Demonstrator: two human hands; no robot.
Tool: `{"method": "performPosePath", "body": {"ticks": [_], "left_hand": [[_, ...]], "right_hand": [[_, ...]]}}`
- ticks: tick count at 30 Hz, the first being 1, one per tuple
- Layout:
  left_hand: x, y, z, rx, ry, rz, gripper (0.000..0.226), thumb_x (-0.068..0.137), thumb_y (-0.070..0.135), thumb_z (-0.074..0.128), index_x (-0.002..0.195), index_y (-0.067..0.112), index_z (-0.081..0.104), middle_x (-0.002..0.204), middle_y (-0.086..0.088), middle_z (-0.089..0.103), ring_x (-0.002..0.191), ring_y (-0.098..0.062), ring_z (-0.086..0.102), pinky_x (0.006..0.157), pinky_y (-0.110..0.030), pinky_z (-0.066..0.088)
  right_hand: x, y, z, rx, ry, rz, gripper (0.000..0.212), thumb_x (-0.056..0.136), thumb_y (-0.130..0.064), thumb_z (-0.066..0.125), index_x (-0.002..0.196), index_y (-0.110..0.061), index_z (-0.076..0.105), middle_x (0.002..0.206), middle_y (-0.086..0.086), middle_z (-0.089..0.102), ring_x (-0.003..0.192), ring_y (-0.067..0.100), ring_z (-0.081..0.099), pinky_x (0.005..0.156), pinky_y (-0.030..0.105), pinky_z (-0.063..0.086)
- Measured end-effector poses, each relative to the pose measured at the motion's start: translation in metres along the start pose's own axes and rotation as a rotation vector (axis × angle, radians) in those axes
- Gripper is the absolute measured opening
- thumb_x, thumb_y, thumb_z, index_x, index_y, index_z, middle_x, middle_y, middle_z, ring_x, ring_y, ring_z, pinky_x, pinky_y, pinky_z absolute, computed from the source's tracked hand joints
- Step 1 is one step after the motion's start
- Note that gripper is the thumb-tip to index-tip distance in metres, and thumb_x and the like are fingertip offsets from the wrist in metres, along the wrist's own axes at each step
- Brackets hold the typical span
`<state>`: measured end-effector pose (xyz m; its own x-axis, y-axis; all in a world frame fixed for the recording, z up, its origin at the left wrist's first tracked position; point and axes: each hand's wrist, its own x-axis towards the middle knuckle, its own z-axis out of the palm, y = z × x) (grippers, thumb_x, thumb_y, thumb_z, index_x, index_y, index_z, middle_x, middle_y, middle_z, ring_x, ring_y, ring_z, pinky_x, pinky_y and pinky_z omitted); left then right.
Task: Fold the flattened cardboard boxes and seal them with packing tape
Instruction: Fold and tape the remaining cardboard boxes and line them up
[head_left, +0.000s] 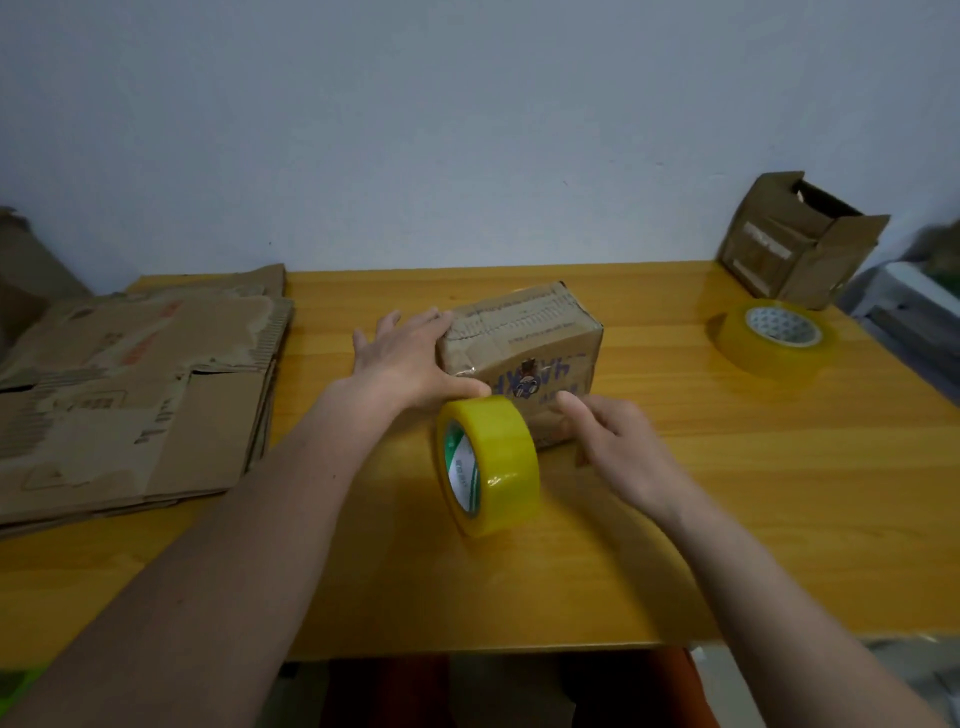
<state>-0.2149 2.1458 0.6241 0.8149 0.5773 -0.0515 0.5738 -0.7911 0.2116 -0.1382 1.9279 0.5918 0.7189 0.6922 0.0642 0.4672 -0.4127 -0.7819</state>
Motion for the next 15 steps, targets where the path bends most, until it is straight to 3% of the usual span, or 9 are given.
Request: {"method": "performPosePath", "body": {"ticks": [2,5,8,10,13,15], "left_hand": [[0.000,0.001,0.001,-0.026,0.007,0.002,0.112,0.060,0.079,0.066,0.152,0.036,0.017,0.160,0.015,0.013,0.148,-0.025,0.007,0.116,-0.060,0.006],[0.000,0.001,0.003,-0.032,0.018,0.003,0.114,0.059,0.079,0.066,0.152,0.037,0.016,0.161,0.014,0.013,0.148,-0.025,0.008,0.116,-0.060,0.007],[0.002,0.001,0.004,-0.053,0.017,0.002,0.114,0.059,0.078,0.067,0.152,0.037,0.016,0.161,0.015,0.012,0.148,-0.024,0.008,0.117,-0.059,0.007],[0.003,0.001,0.005,-0.054,0.018,0.006,0.114,0.059,0.077,0.067,0.152,0.037,0.016,0.160,0.015,0.013,0.148,-0.024,0.008,0.117,-0.059,0.008],[0.004,0.002,0.006,-0.061,0.025,0.008,0.113,0.058,0.076,0.068,0.152,0.037,0.018,0.160,0.015,0.014,0.148,-0.024,0.009,0.117,-0.058,0.008],[0.005,0.001,0.007,-0.071,0.038,0.013,0.112,0.059,0.075,0.068,0.152,0.037,0.018,0.160,0.015,0.014,0.148,-0.024,0.010,0.117,-0.057,0.009]], "right_hand": [[0.016,0.025,-0.004,-0.355,0.008,0.018,0.034,0.100,-0.033,0.041,0.106,-0.012,0.066,0.109,0.010,0.065,0.099,0.029,0.054,0.083,0.042,0.047],[0.025,0.050,-0.005,-0.675,-0.196,0.030,0.033,0.100,-0.020,0.039,0.126,-0.019,0.058,0.132,0.004,0.050,0.104,0.028,0.043,0.088,0.033,0.037],[0.026,0.056,-0.005,-0.634,-0.176,-0.007,0.030,0.097,-0.019,0.049,0.125,-0.022,0.060,0.121,0.006,0.050,0.093,0.026,0.041,0.079,0.029,0.031],[0.029,0.053,-0.008,-0.525,-0.184,0.058,0.029,0.091,-0.017,0.059,0.119,-0.018,0.064,0.110,0.006,0.050,0.097,0.029,0.047,0.079,0.030,0.035],[0.025,0.049,-0.017,-0.471,-0.287,0.130,0.006,0.086,-0.018,0.064,0.087,-0.013,0.067,0.086,0.003,0.057,0.084,0.022,0.056,0.061,0.027,0.038],[0.020,0.042,-0.025,-0.377,-0.278,0.082,0.014,0.087,-0.020,0.067,0.076,-0.020,0.059,0.075,-0.004,0.056,0.072,0.016,0.053,0.056,0.022,0.035]]}}
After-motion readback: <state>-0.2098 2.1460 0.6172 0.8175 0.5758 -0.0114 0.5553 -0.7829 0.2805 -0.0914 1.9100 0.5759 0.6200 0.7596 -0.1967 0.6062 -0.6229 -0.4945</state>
